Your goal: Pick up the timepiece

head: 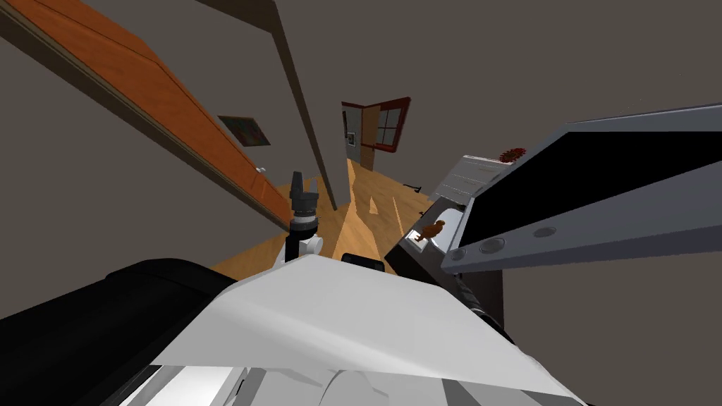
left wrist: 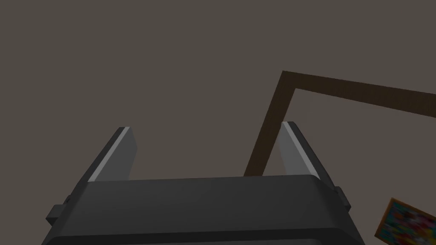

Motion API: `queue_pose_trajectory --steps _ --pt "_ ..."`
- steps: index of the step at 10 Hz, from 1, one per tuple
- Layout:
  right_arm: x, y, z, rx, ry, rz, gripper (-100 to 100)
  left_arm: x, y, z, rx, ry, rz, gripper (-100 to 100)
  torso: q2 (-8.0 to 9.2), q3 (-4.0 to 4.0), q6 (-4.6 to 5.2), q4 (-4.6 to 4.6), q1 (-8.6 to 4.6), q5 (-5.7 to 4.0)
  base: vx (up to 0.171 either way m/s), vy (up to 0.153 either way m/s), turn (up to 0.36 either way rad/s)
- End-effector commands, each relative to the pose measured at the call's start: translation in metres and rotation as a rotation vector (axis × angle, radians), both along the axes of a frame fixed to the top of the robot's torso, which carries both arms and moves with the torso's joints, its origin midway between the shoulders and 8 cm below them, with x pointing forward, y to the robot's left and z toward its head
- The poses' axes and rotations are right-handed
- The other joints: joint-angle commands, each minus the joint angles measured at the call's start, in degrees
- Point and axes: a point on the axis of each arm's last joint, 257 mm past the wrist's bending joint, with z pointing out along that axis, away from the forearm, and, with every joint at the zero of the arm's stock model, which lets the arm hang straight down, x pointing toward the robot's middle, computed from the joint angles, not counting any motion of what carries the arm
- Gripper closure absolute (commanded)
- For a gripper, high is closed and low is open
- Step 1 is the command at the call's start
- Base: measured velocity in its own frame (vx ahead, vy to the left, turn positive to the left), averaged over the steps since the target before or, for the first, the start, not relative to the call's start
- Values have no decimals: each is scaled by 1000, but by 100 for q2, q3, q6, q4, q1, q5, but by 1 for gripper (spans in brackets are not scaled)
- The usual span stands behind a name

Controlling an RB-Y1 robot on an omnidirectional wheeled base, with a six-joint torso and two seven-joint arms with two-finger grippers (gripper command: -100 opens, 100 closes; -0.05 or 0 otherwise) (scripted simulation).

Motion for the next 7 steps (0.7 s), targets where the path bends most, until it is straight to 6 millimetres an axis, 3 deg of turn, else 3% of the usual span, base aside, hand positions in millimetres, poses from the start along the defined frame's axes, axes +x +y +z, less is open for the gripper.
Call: queue_pose_trajectory --steps 1,5,7 --pt "-10 -8 -6 -13 34 -12 -100 0 0 0 0 0 0 0 0 0 0 0 0 0 -6 -2 154" --pt "-67 -56 -22 -98 220 -53 -100 0 0 0 0 0 0 0 -3 -2 1 0 -3 -1 -9 -2 341" --pt "-83 -67 -25 -116 266 -64 -100 0 0 0 0 0 0 0 -3 -2 8 -1 -3 -1 -2 -7 122"
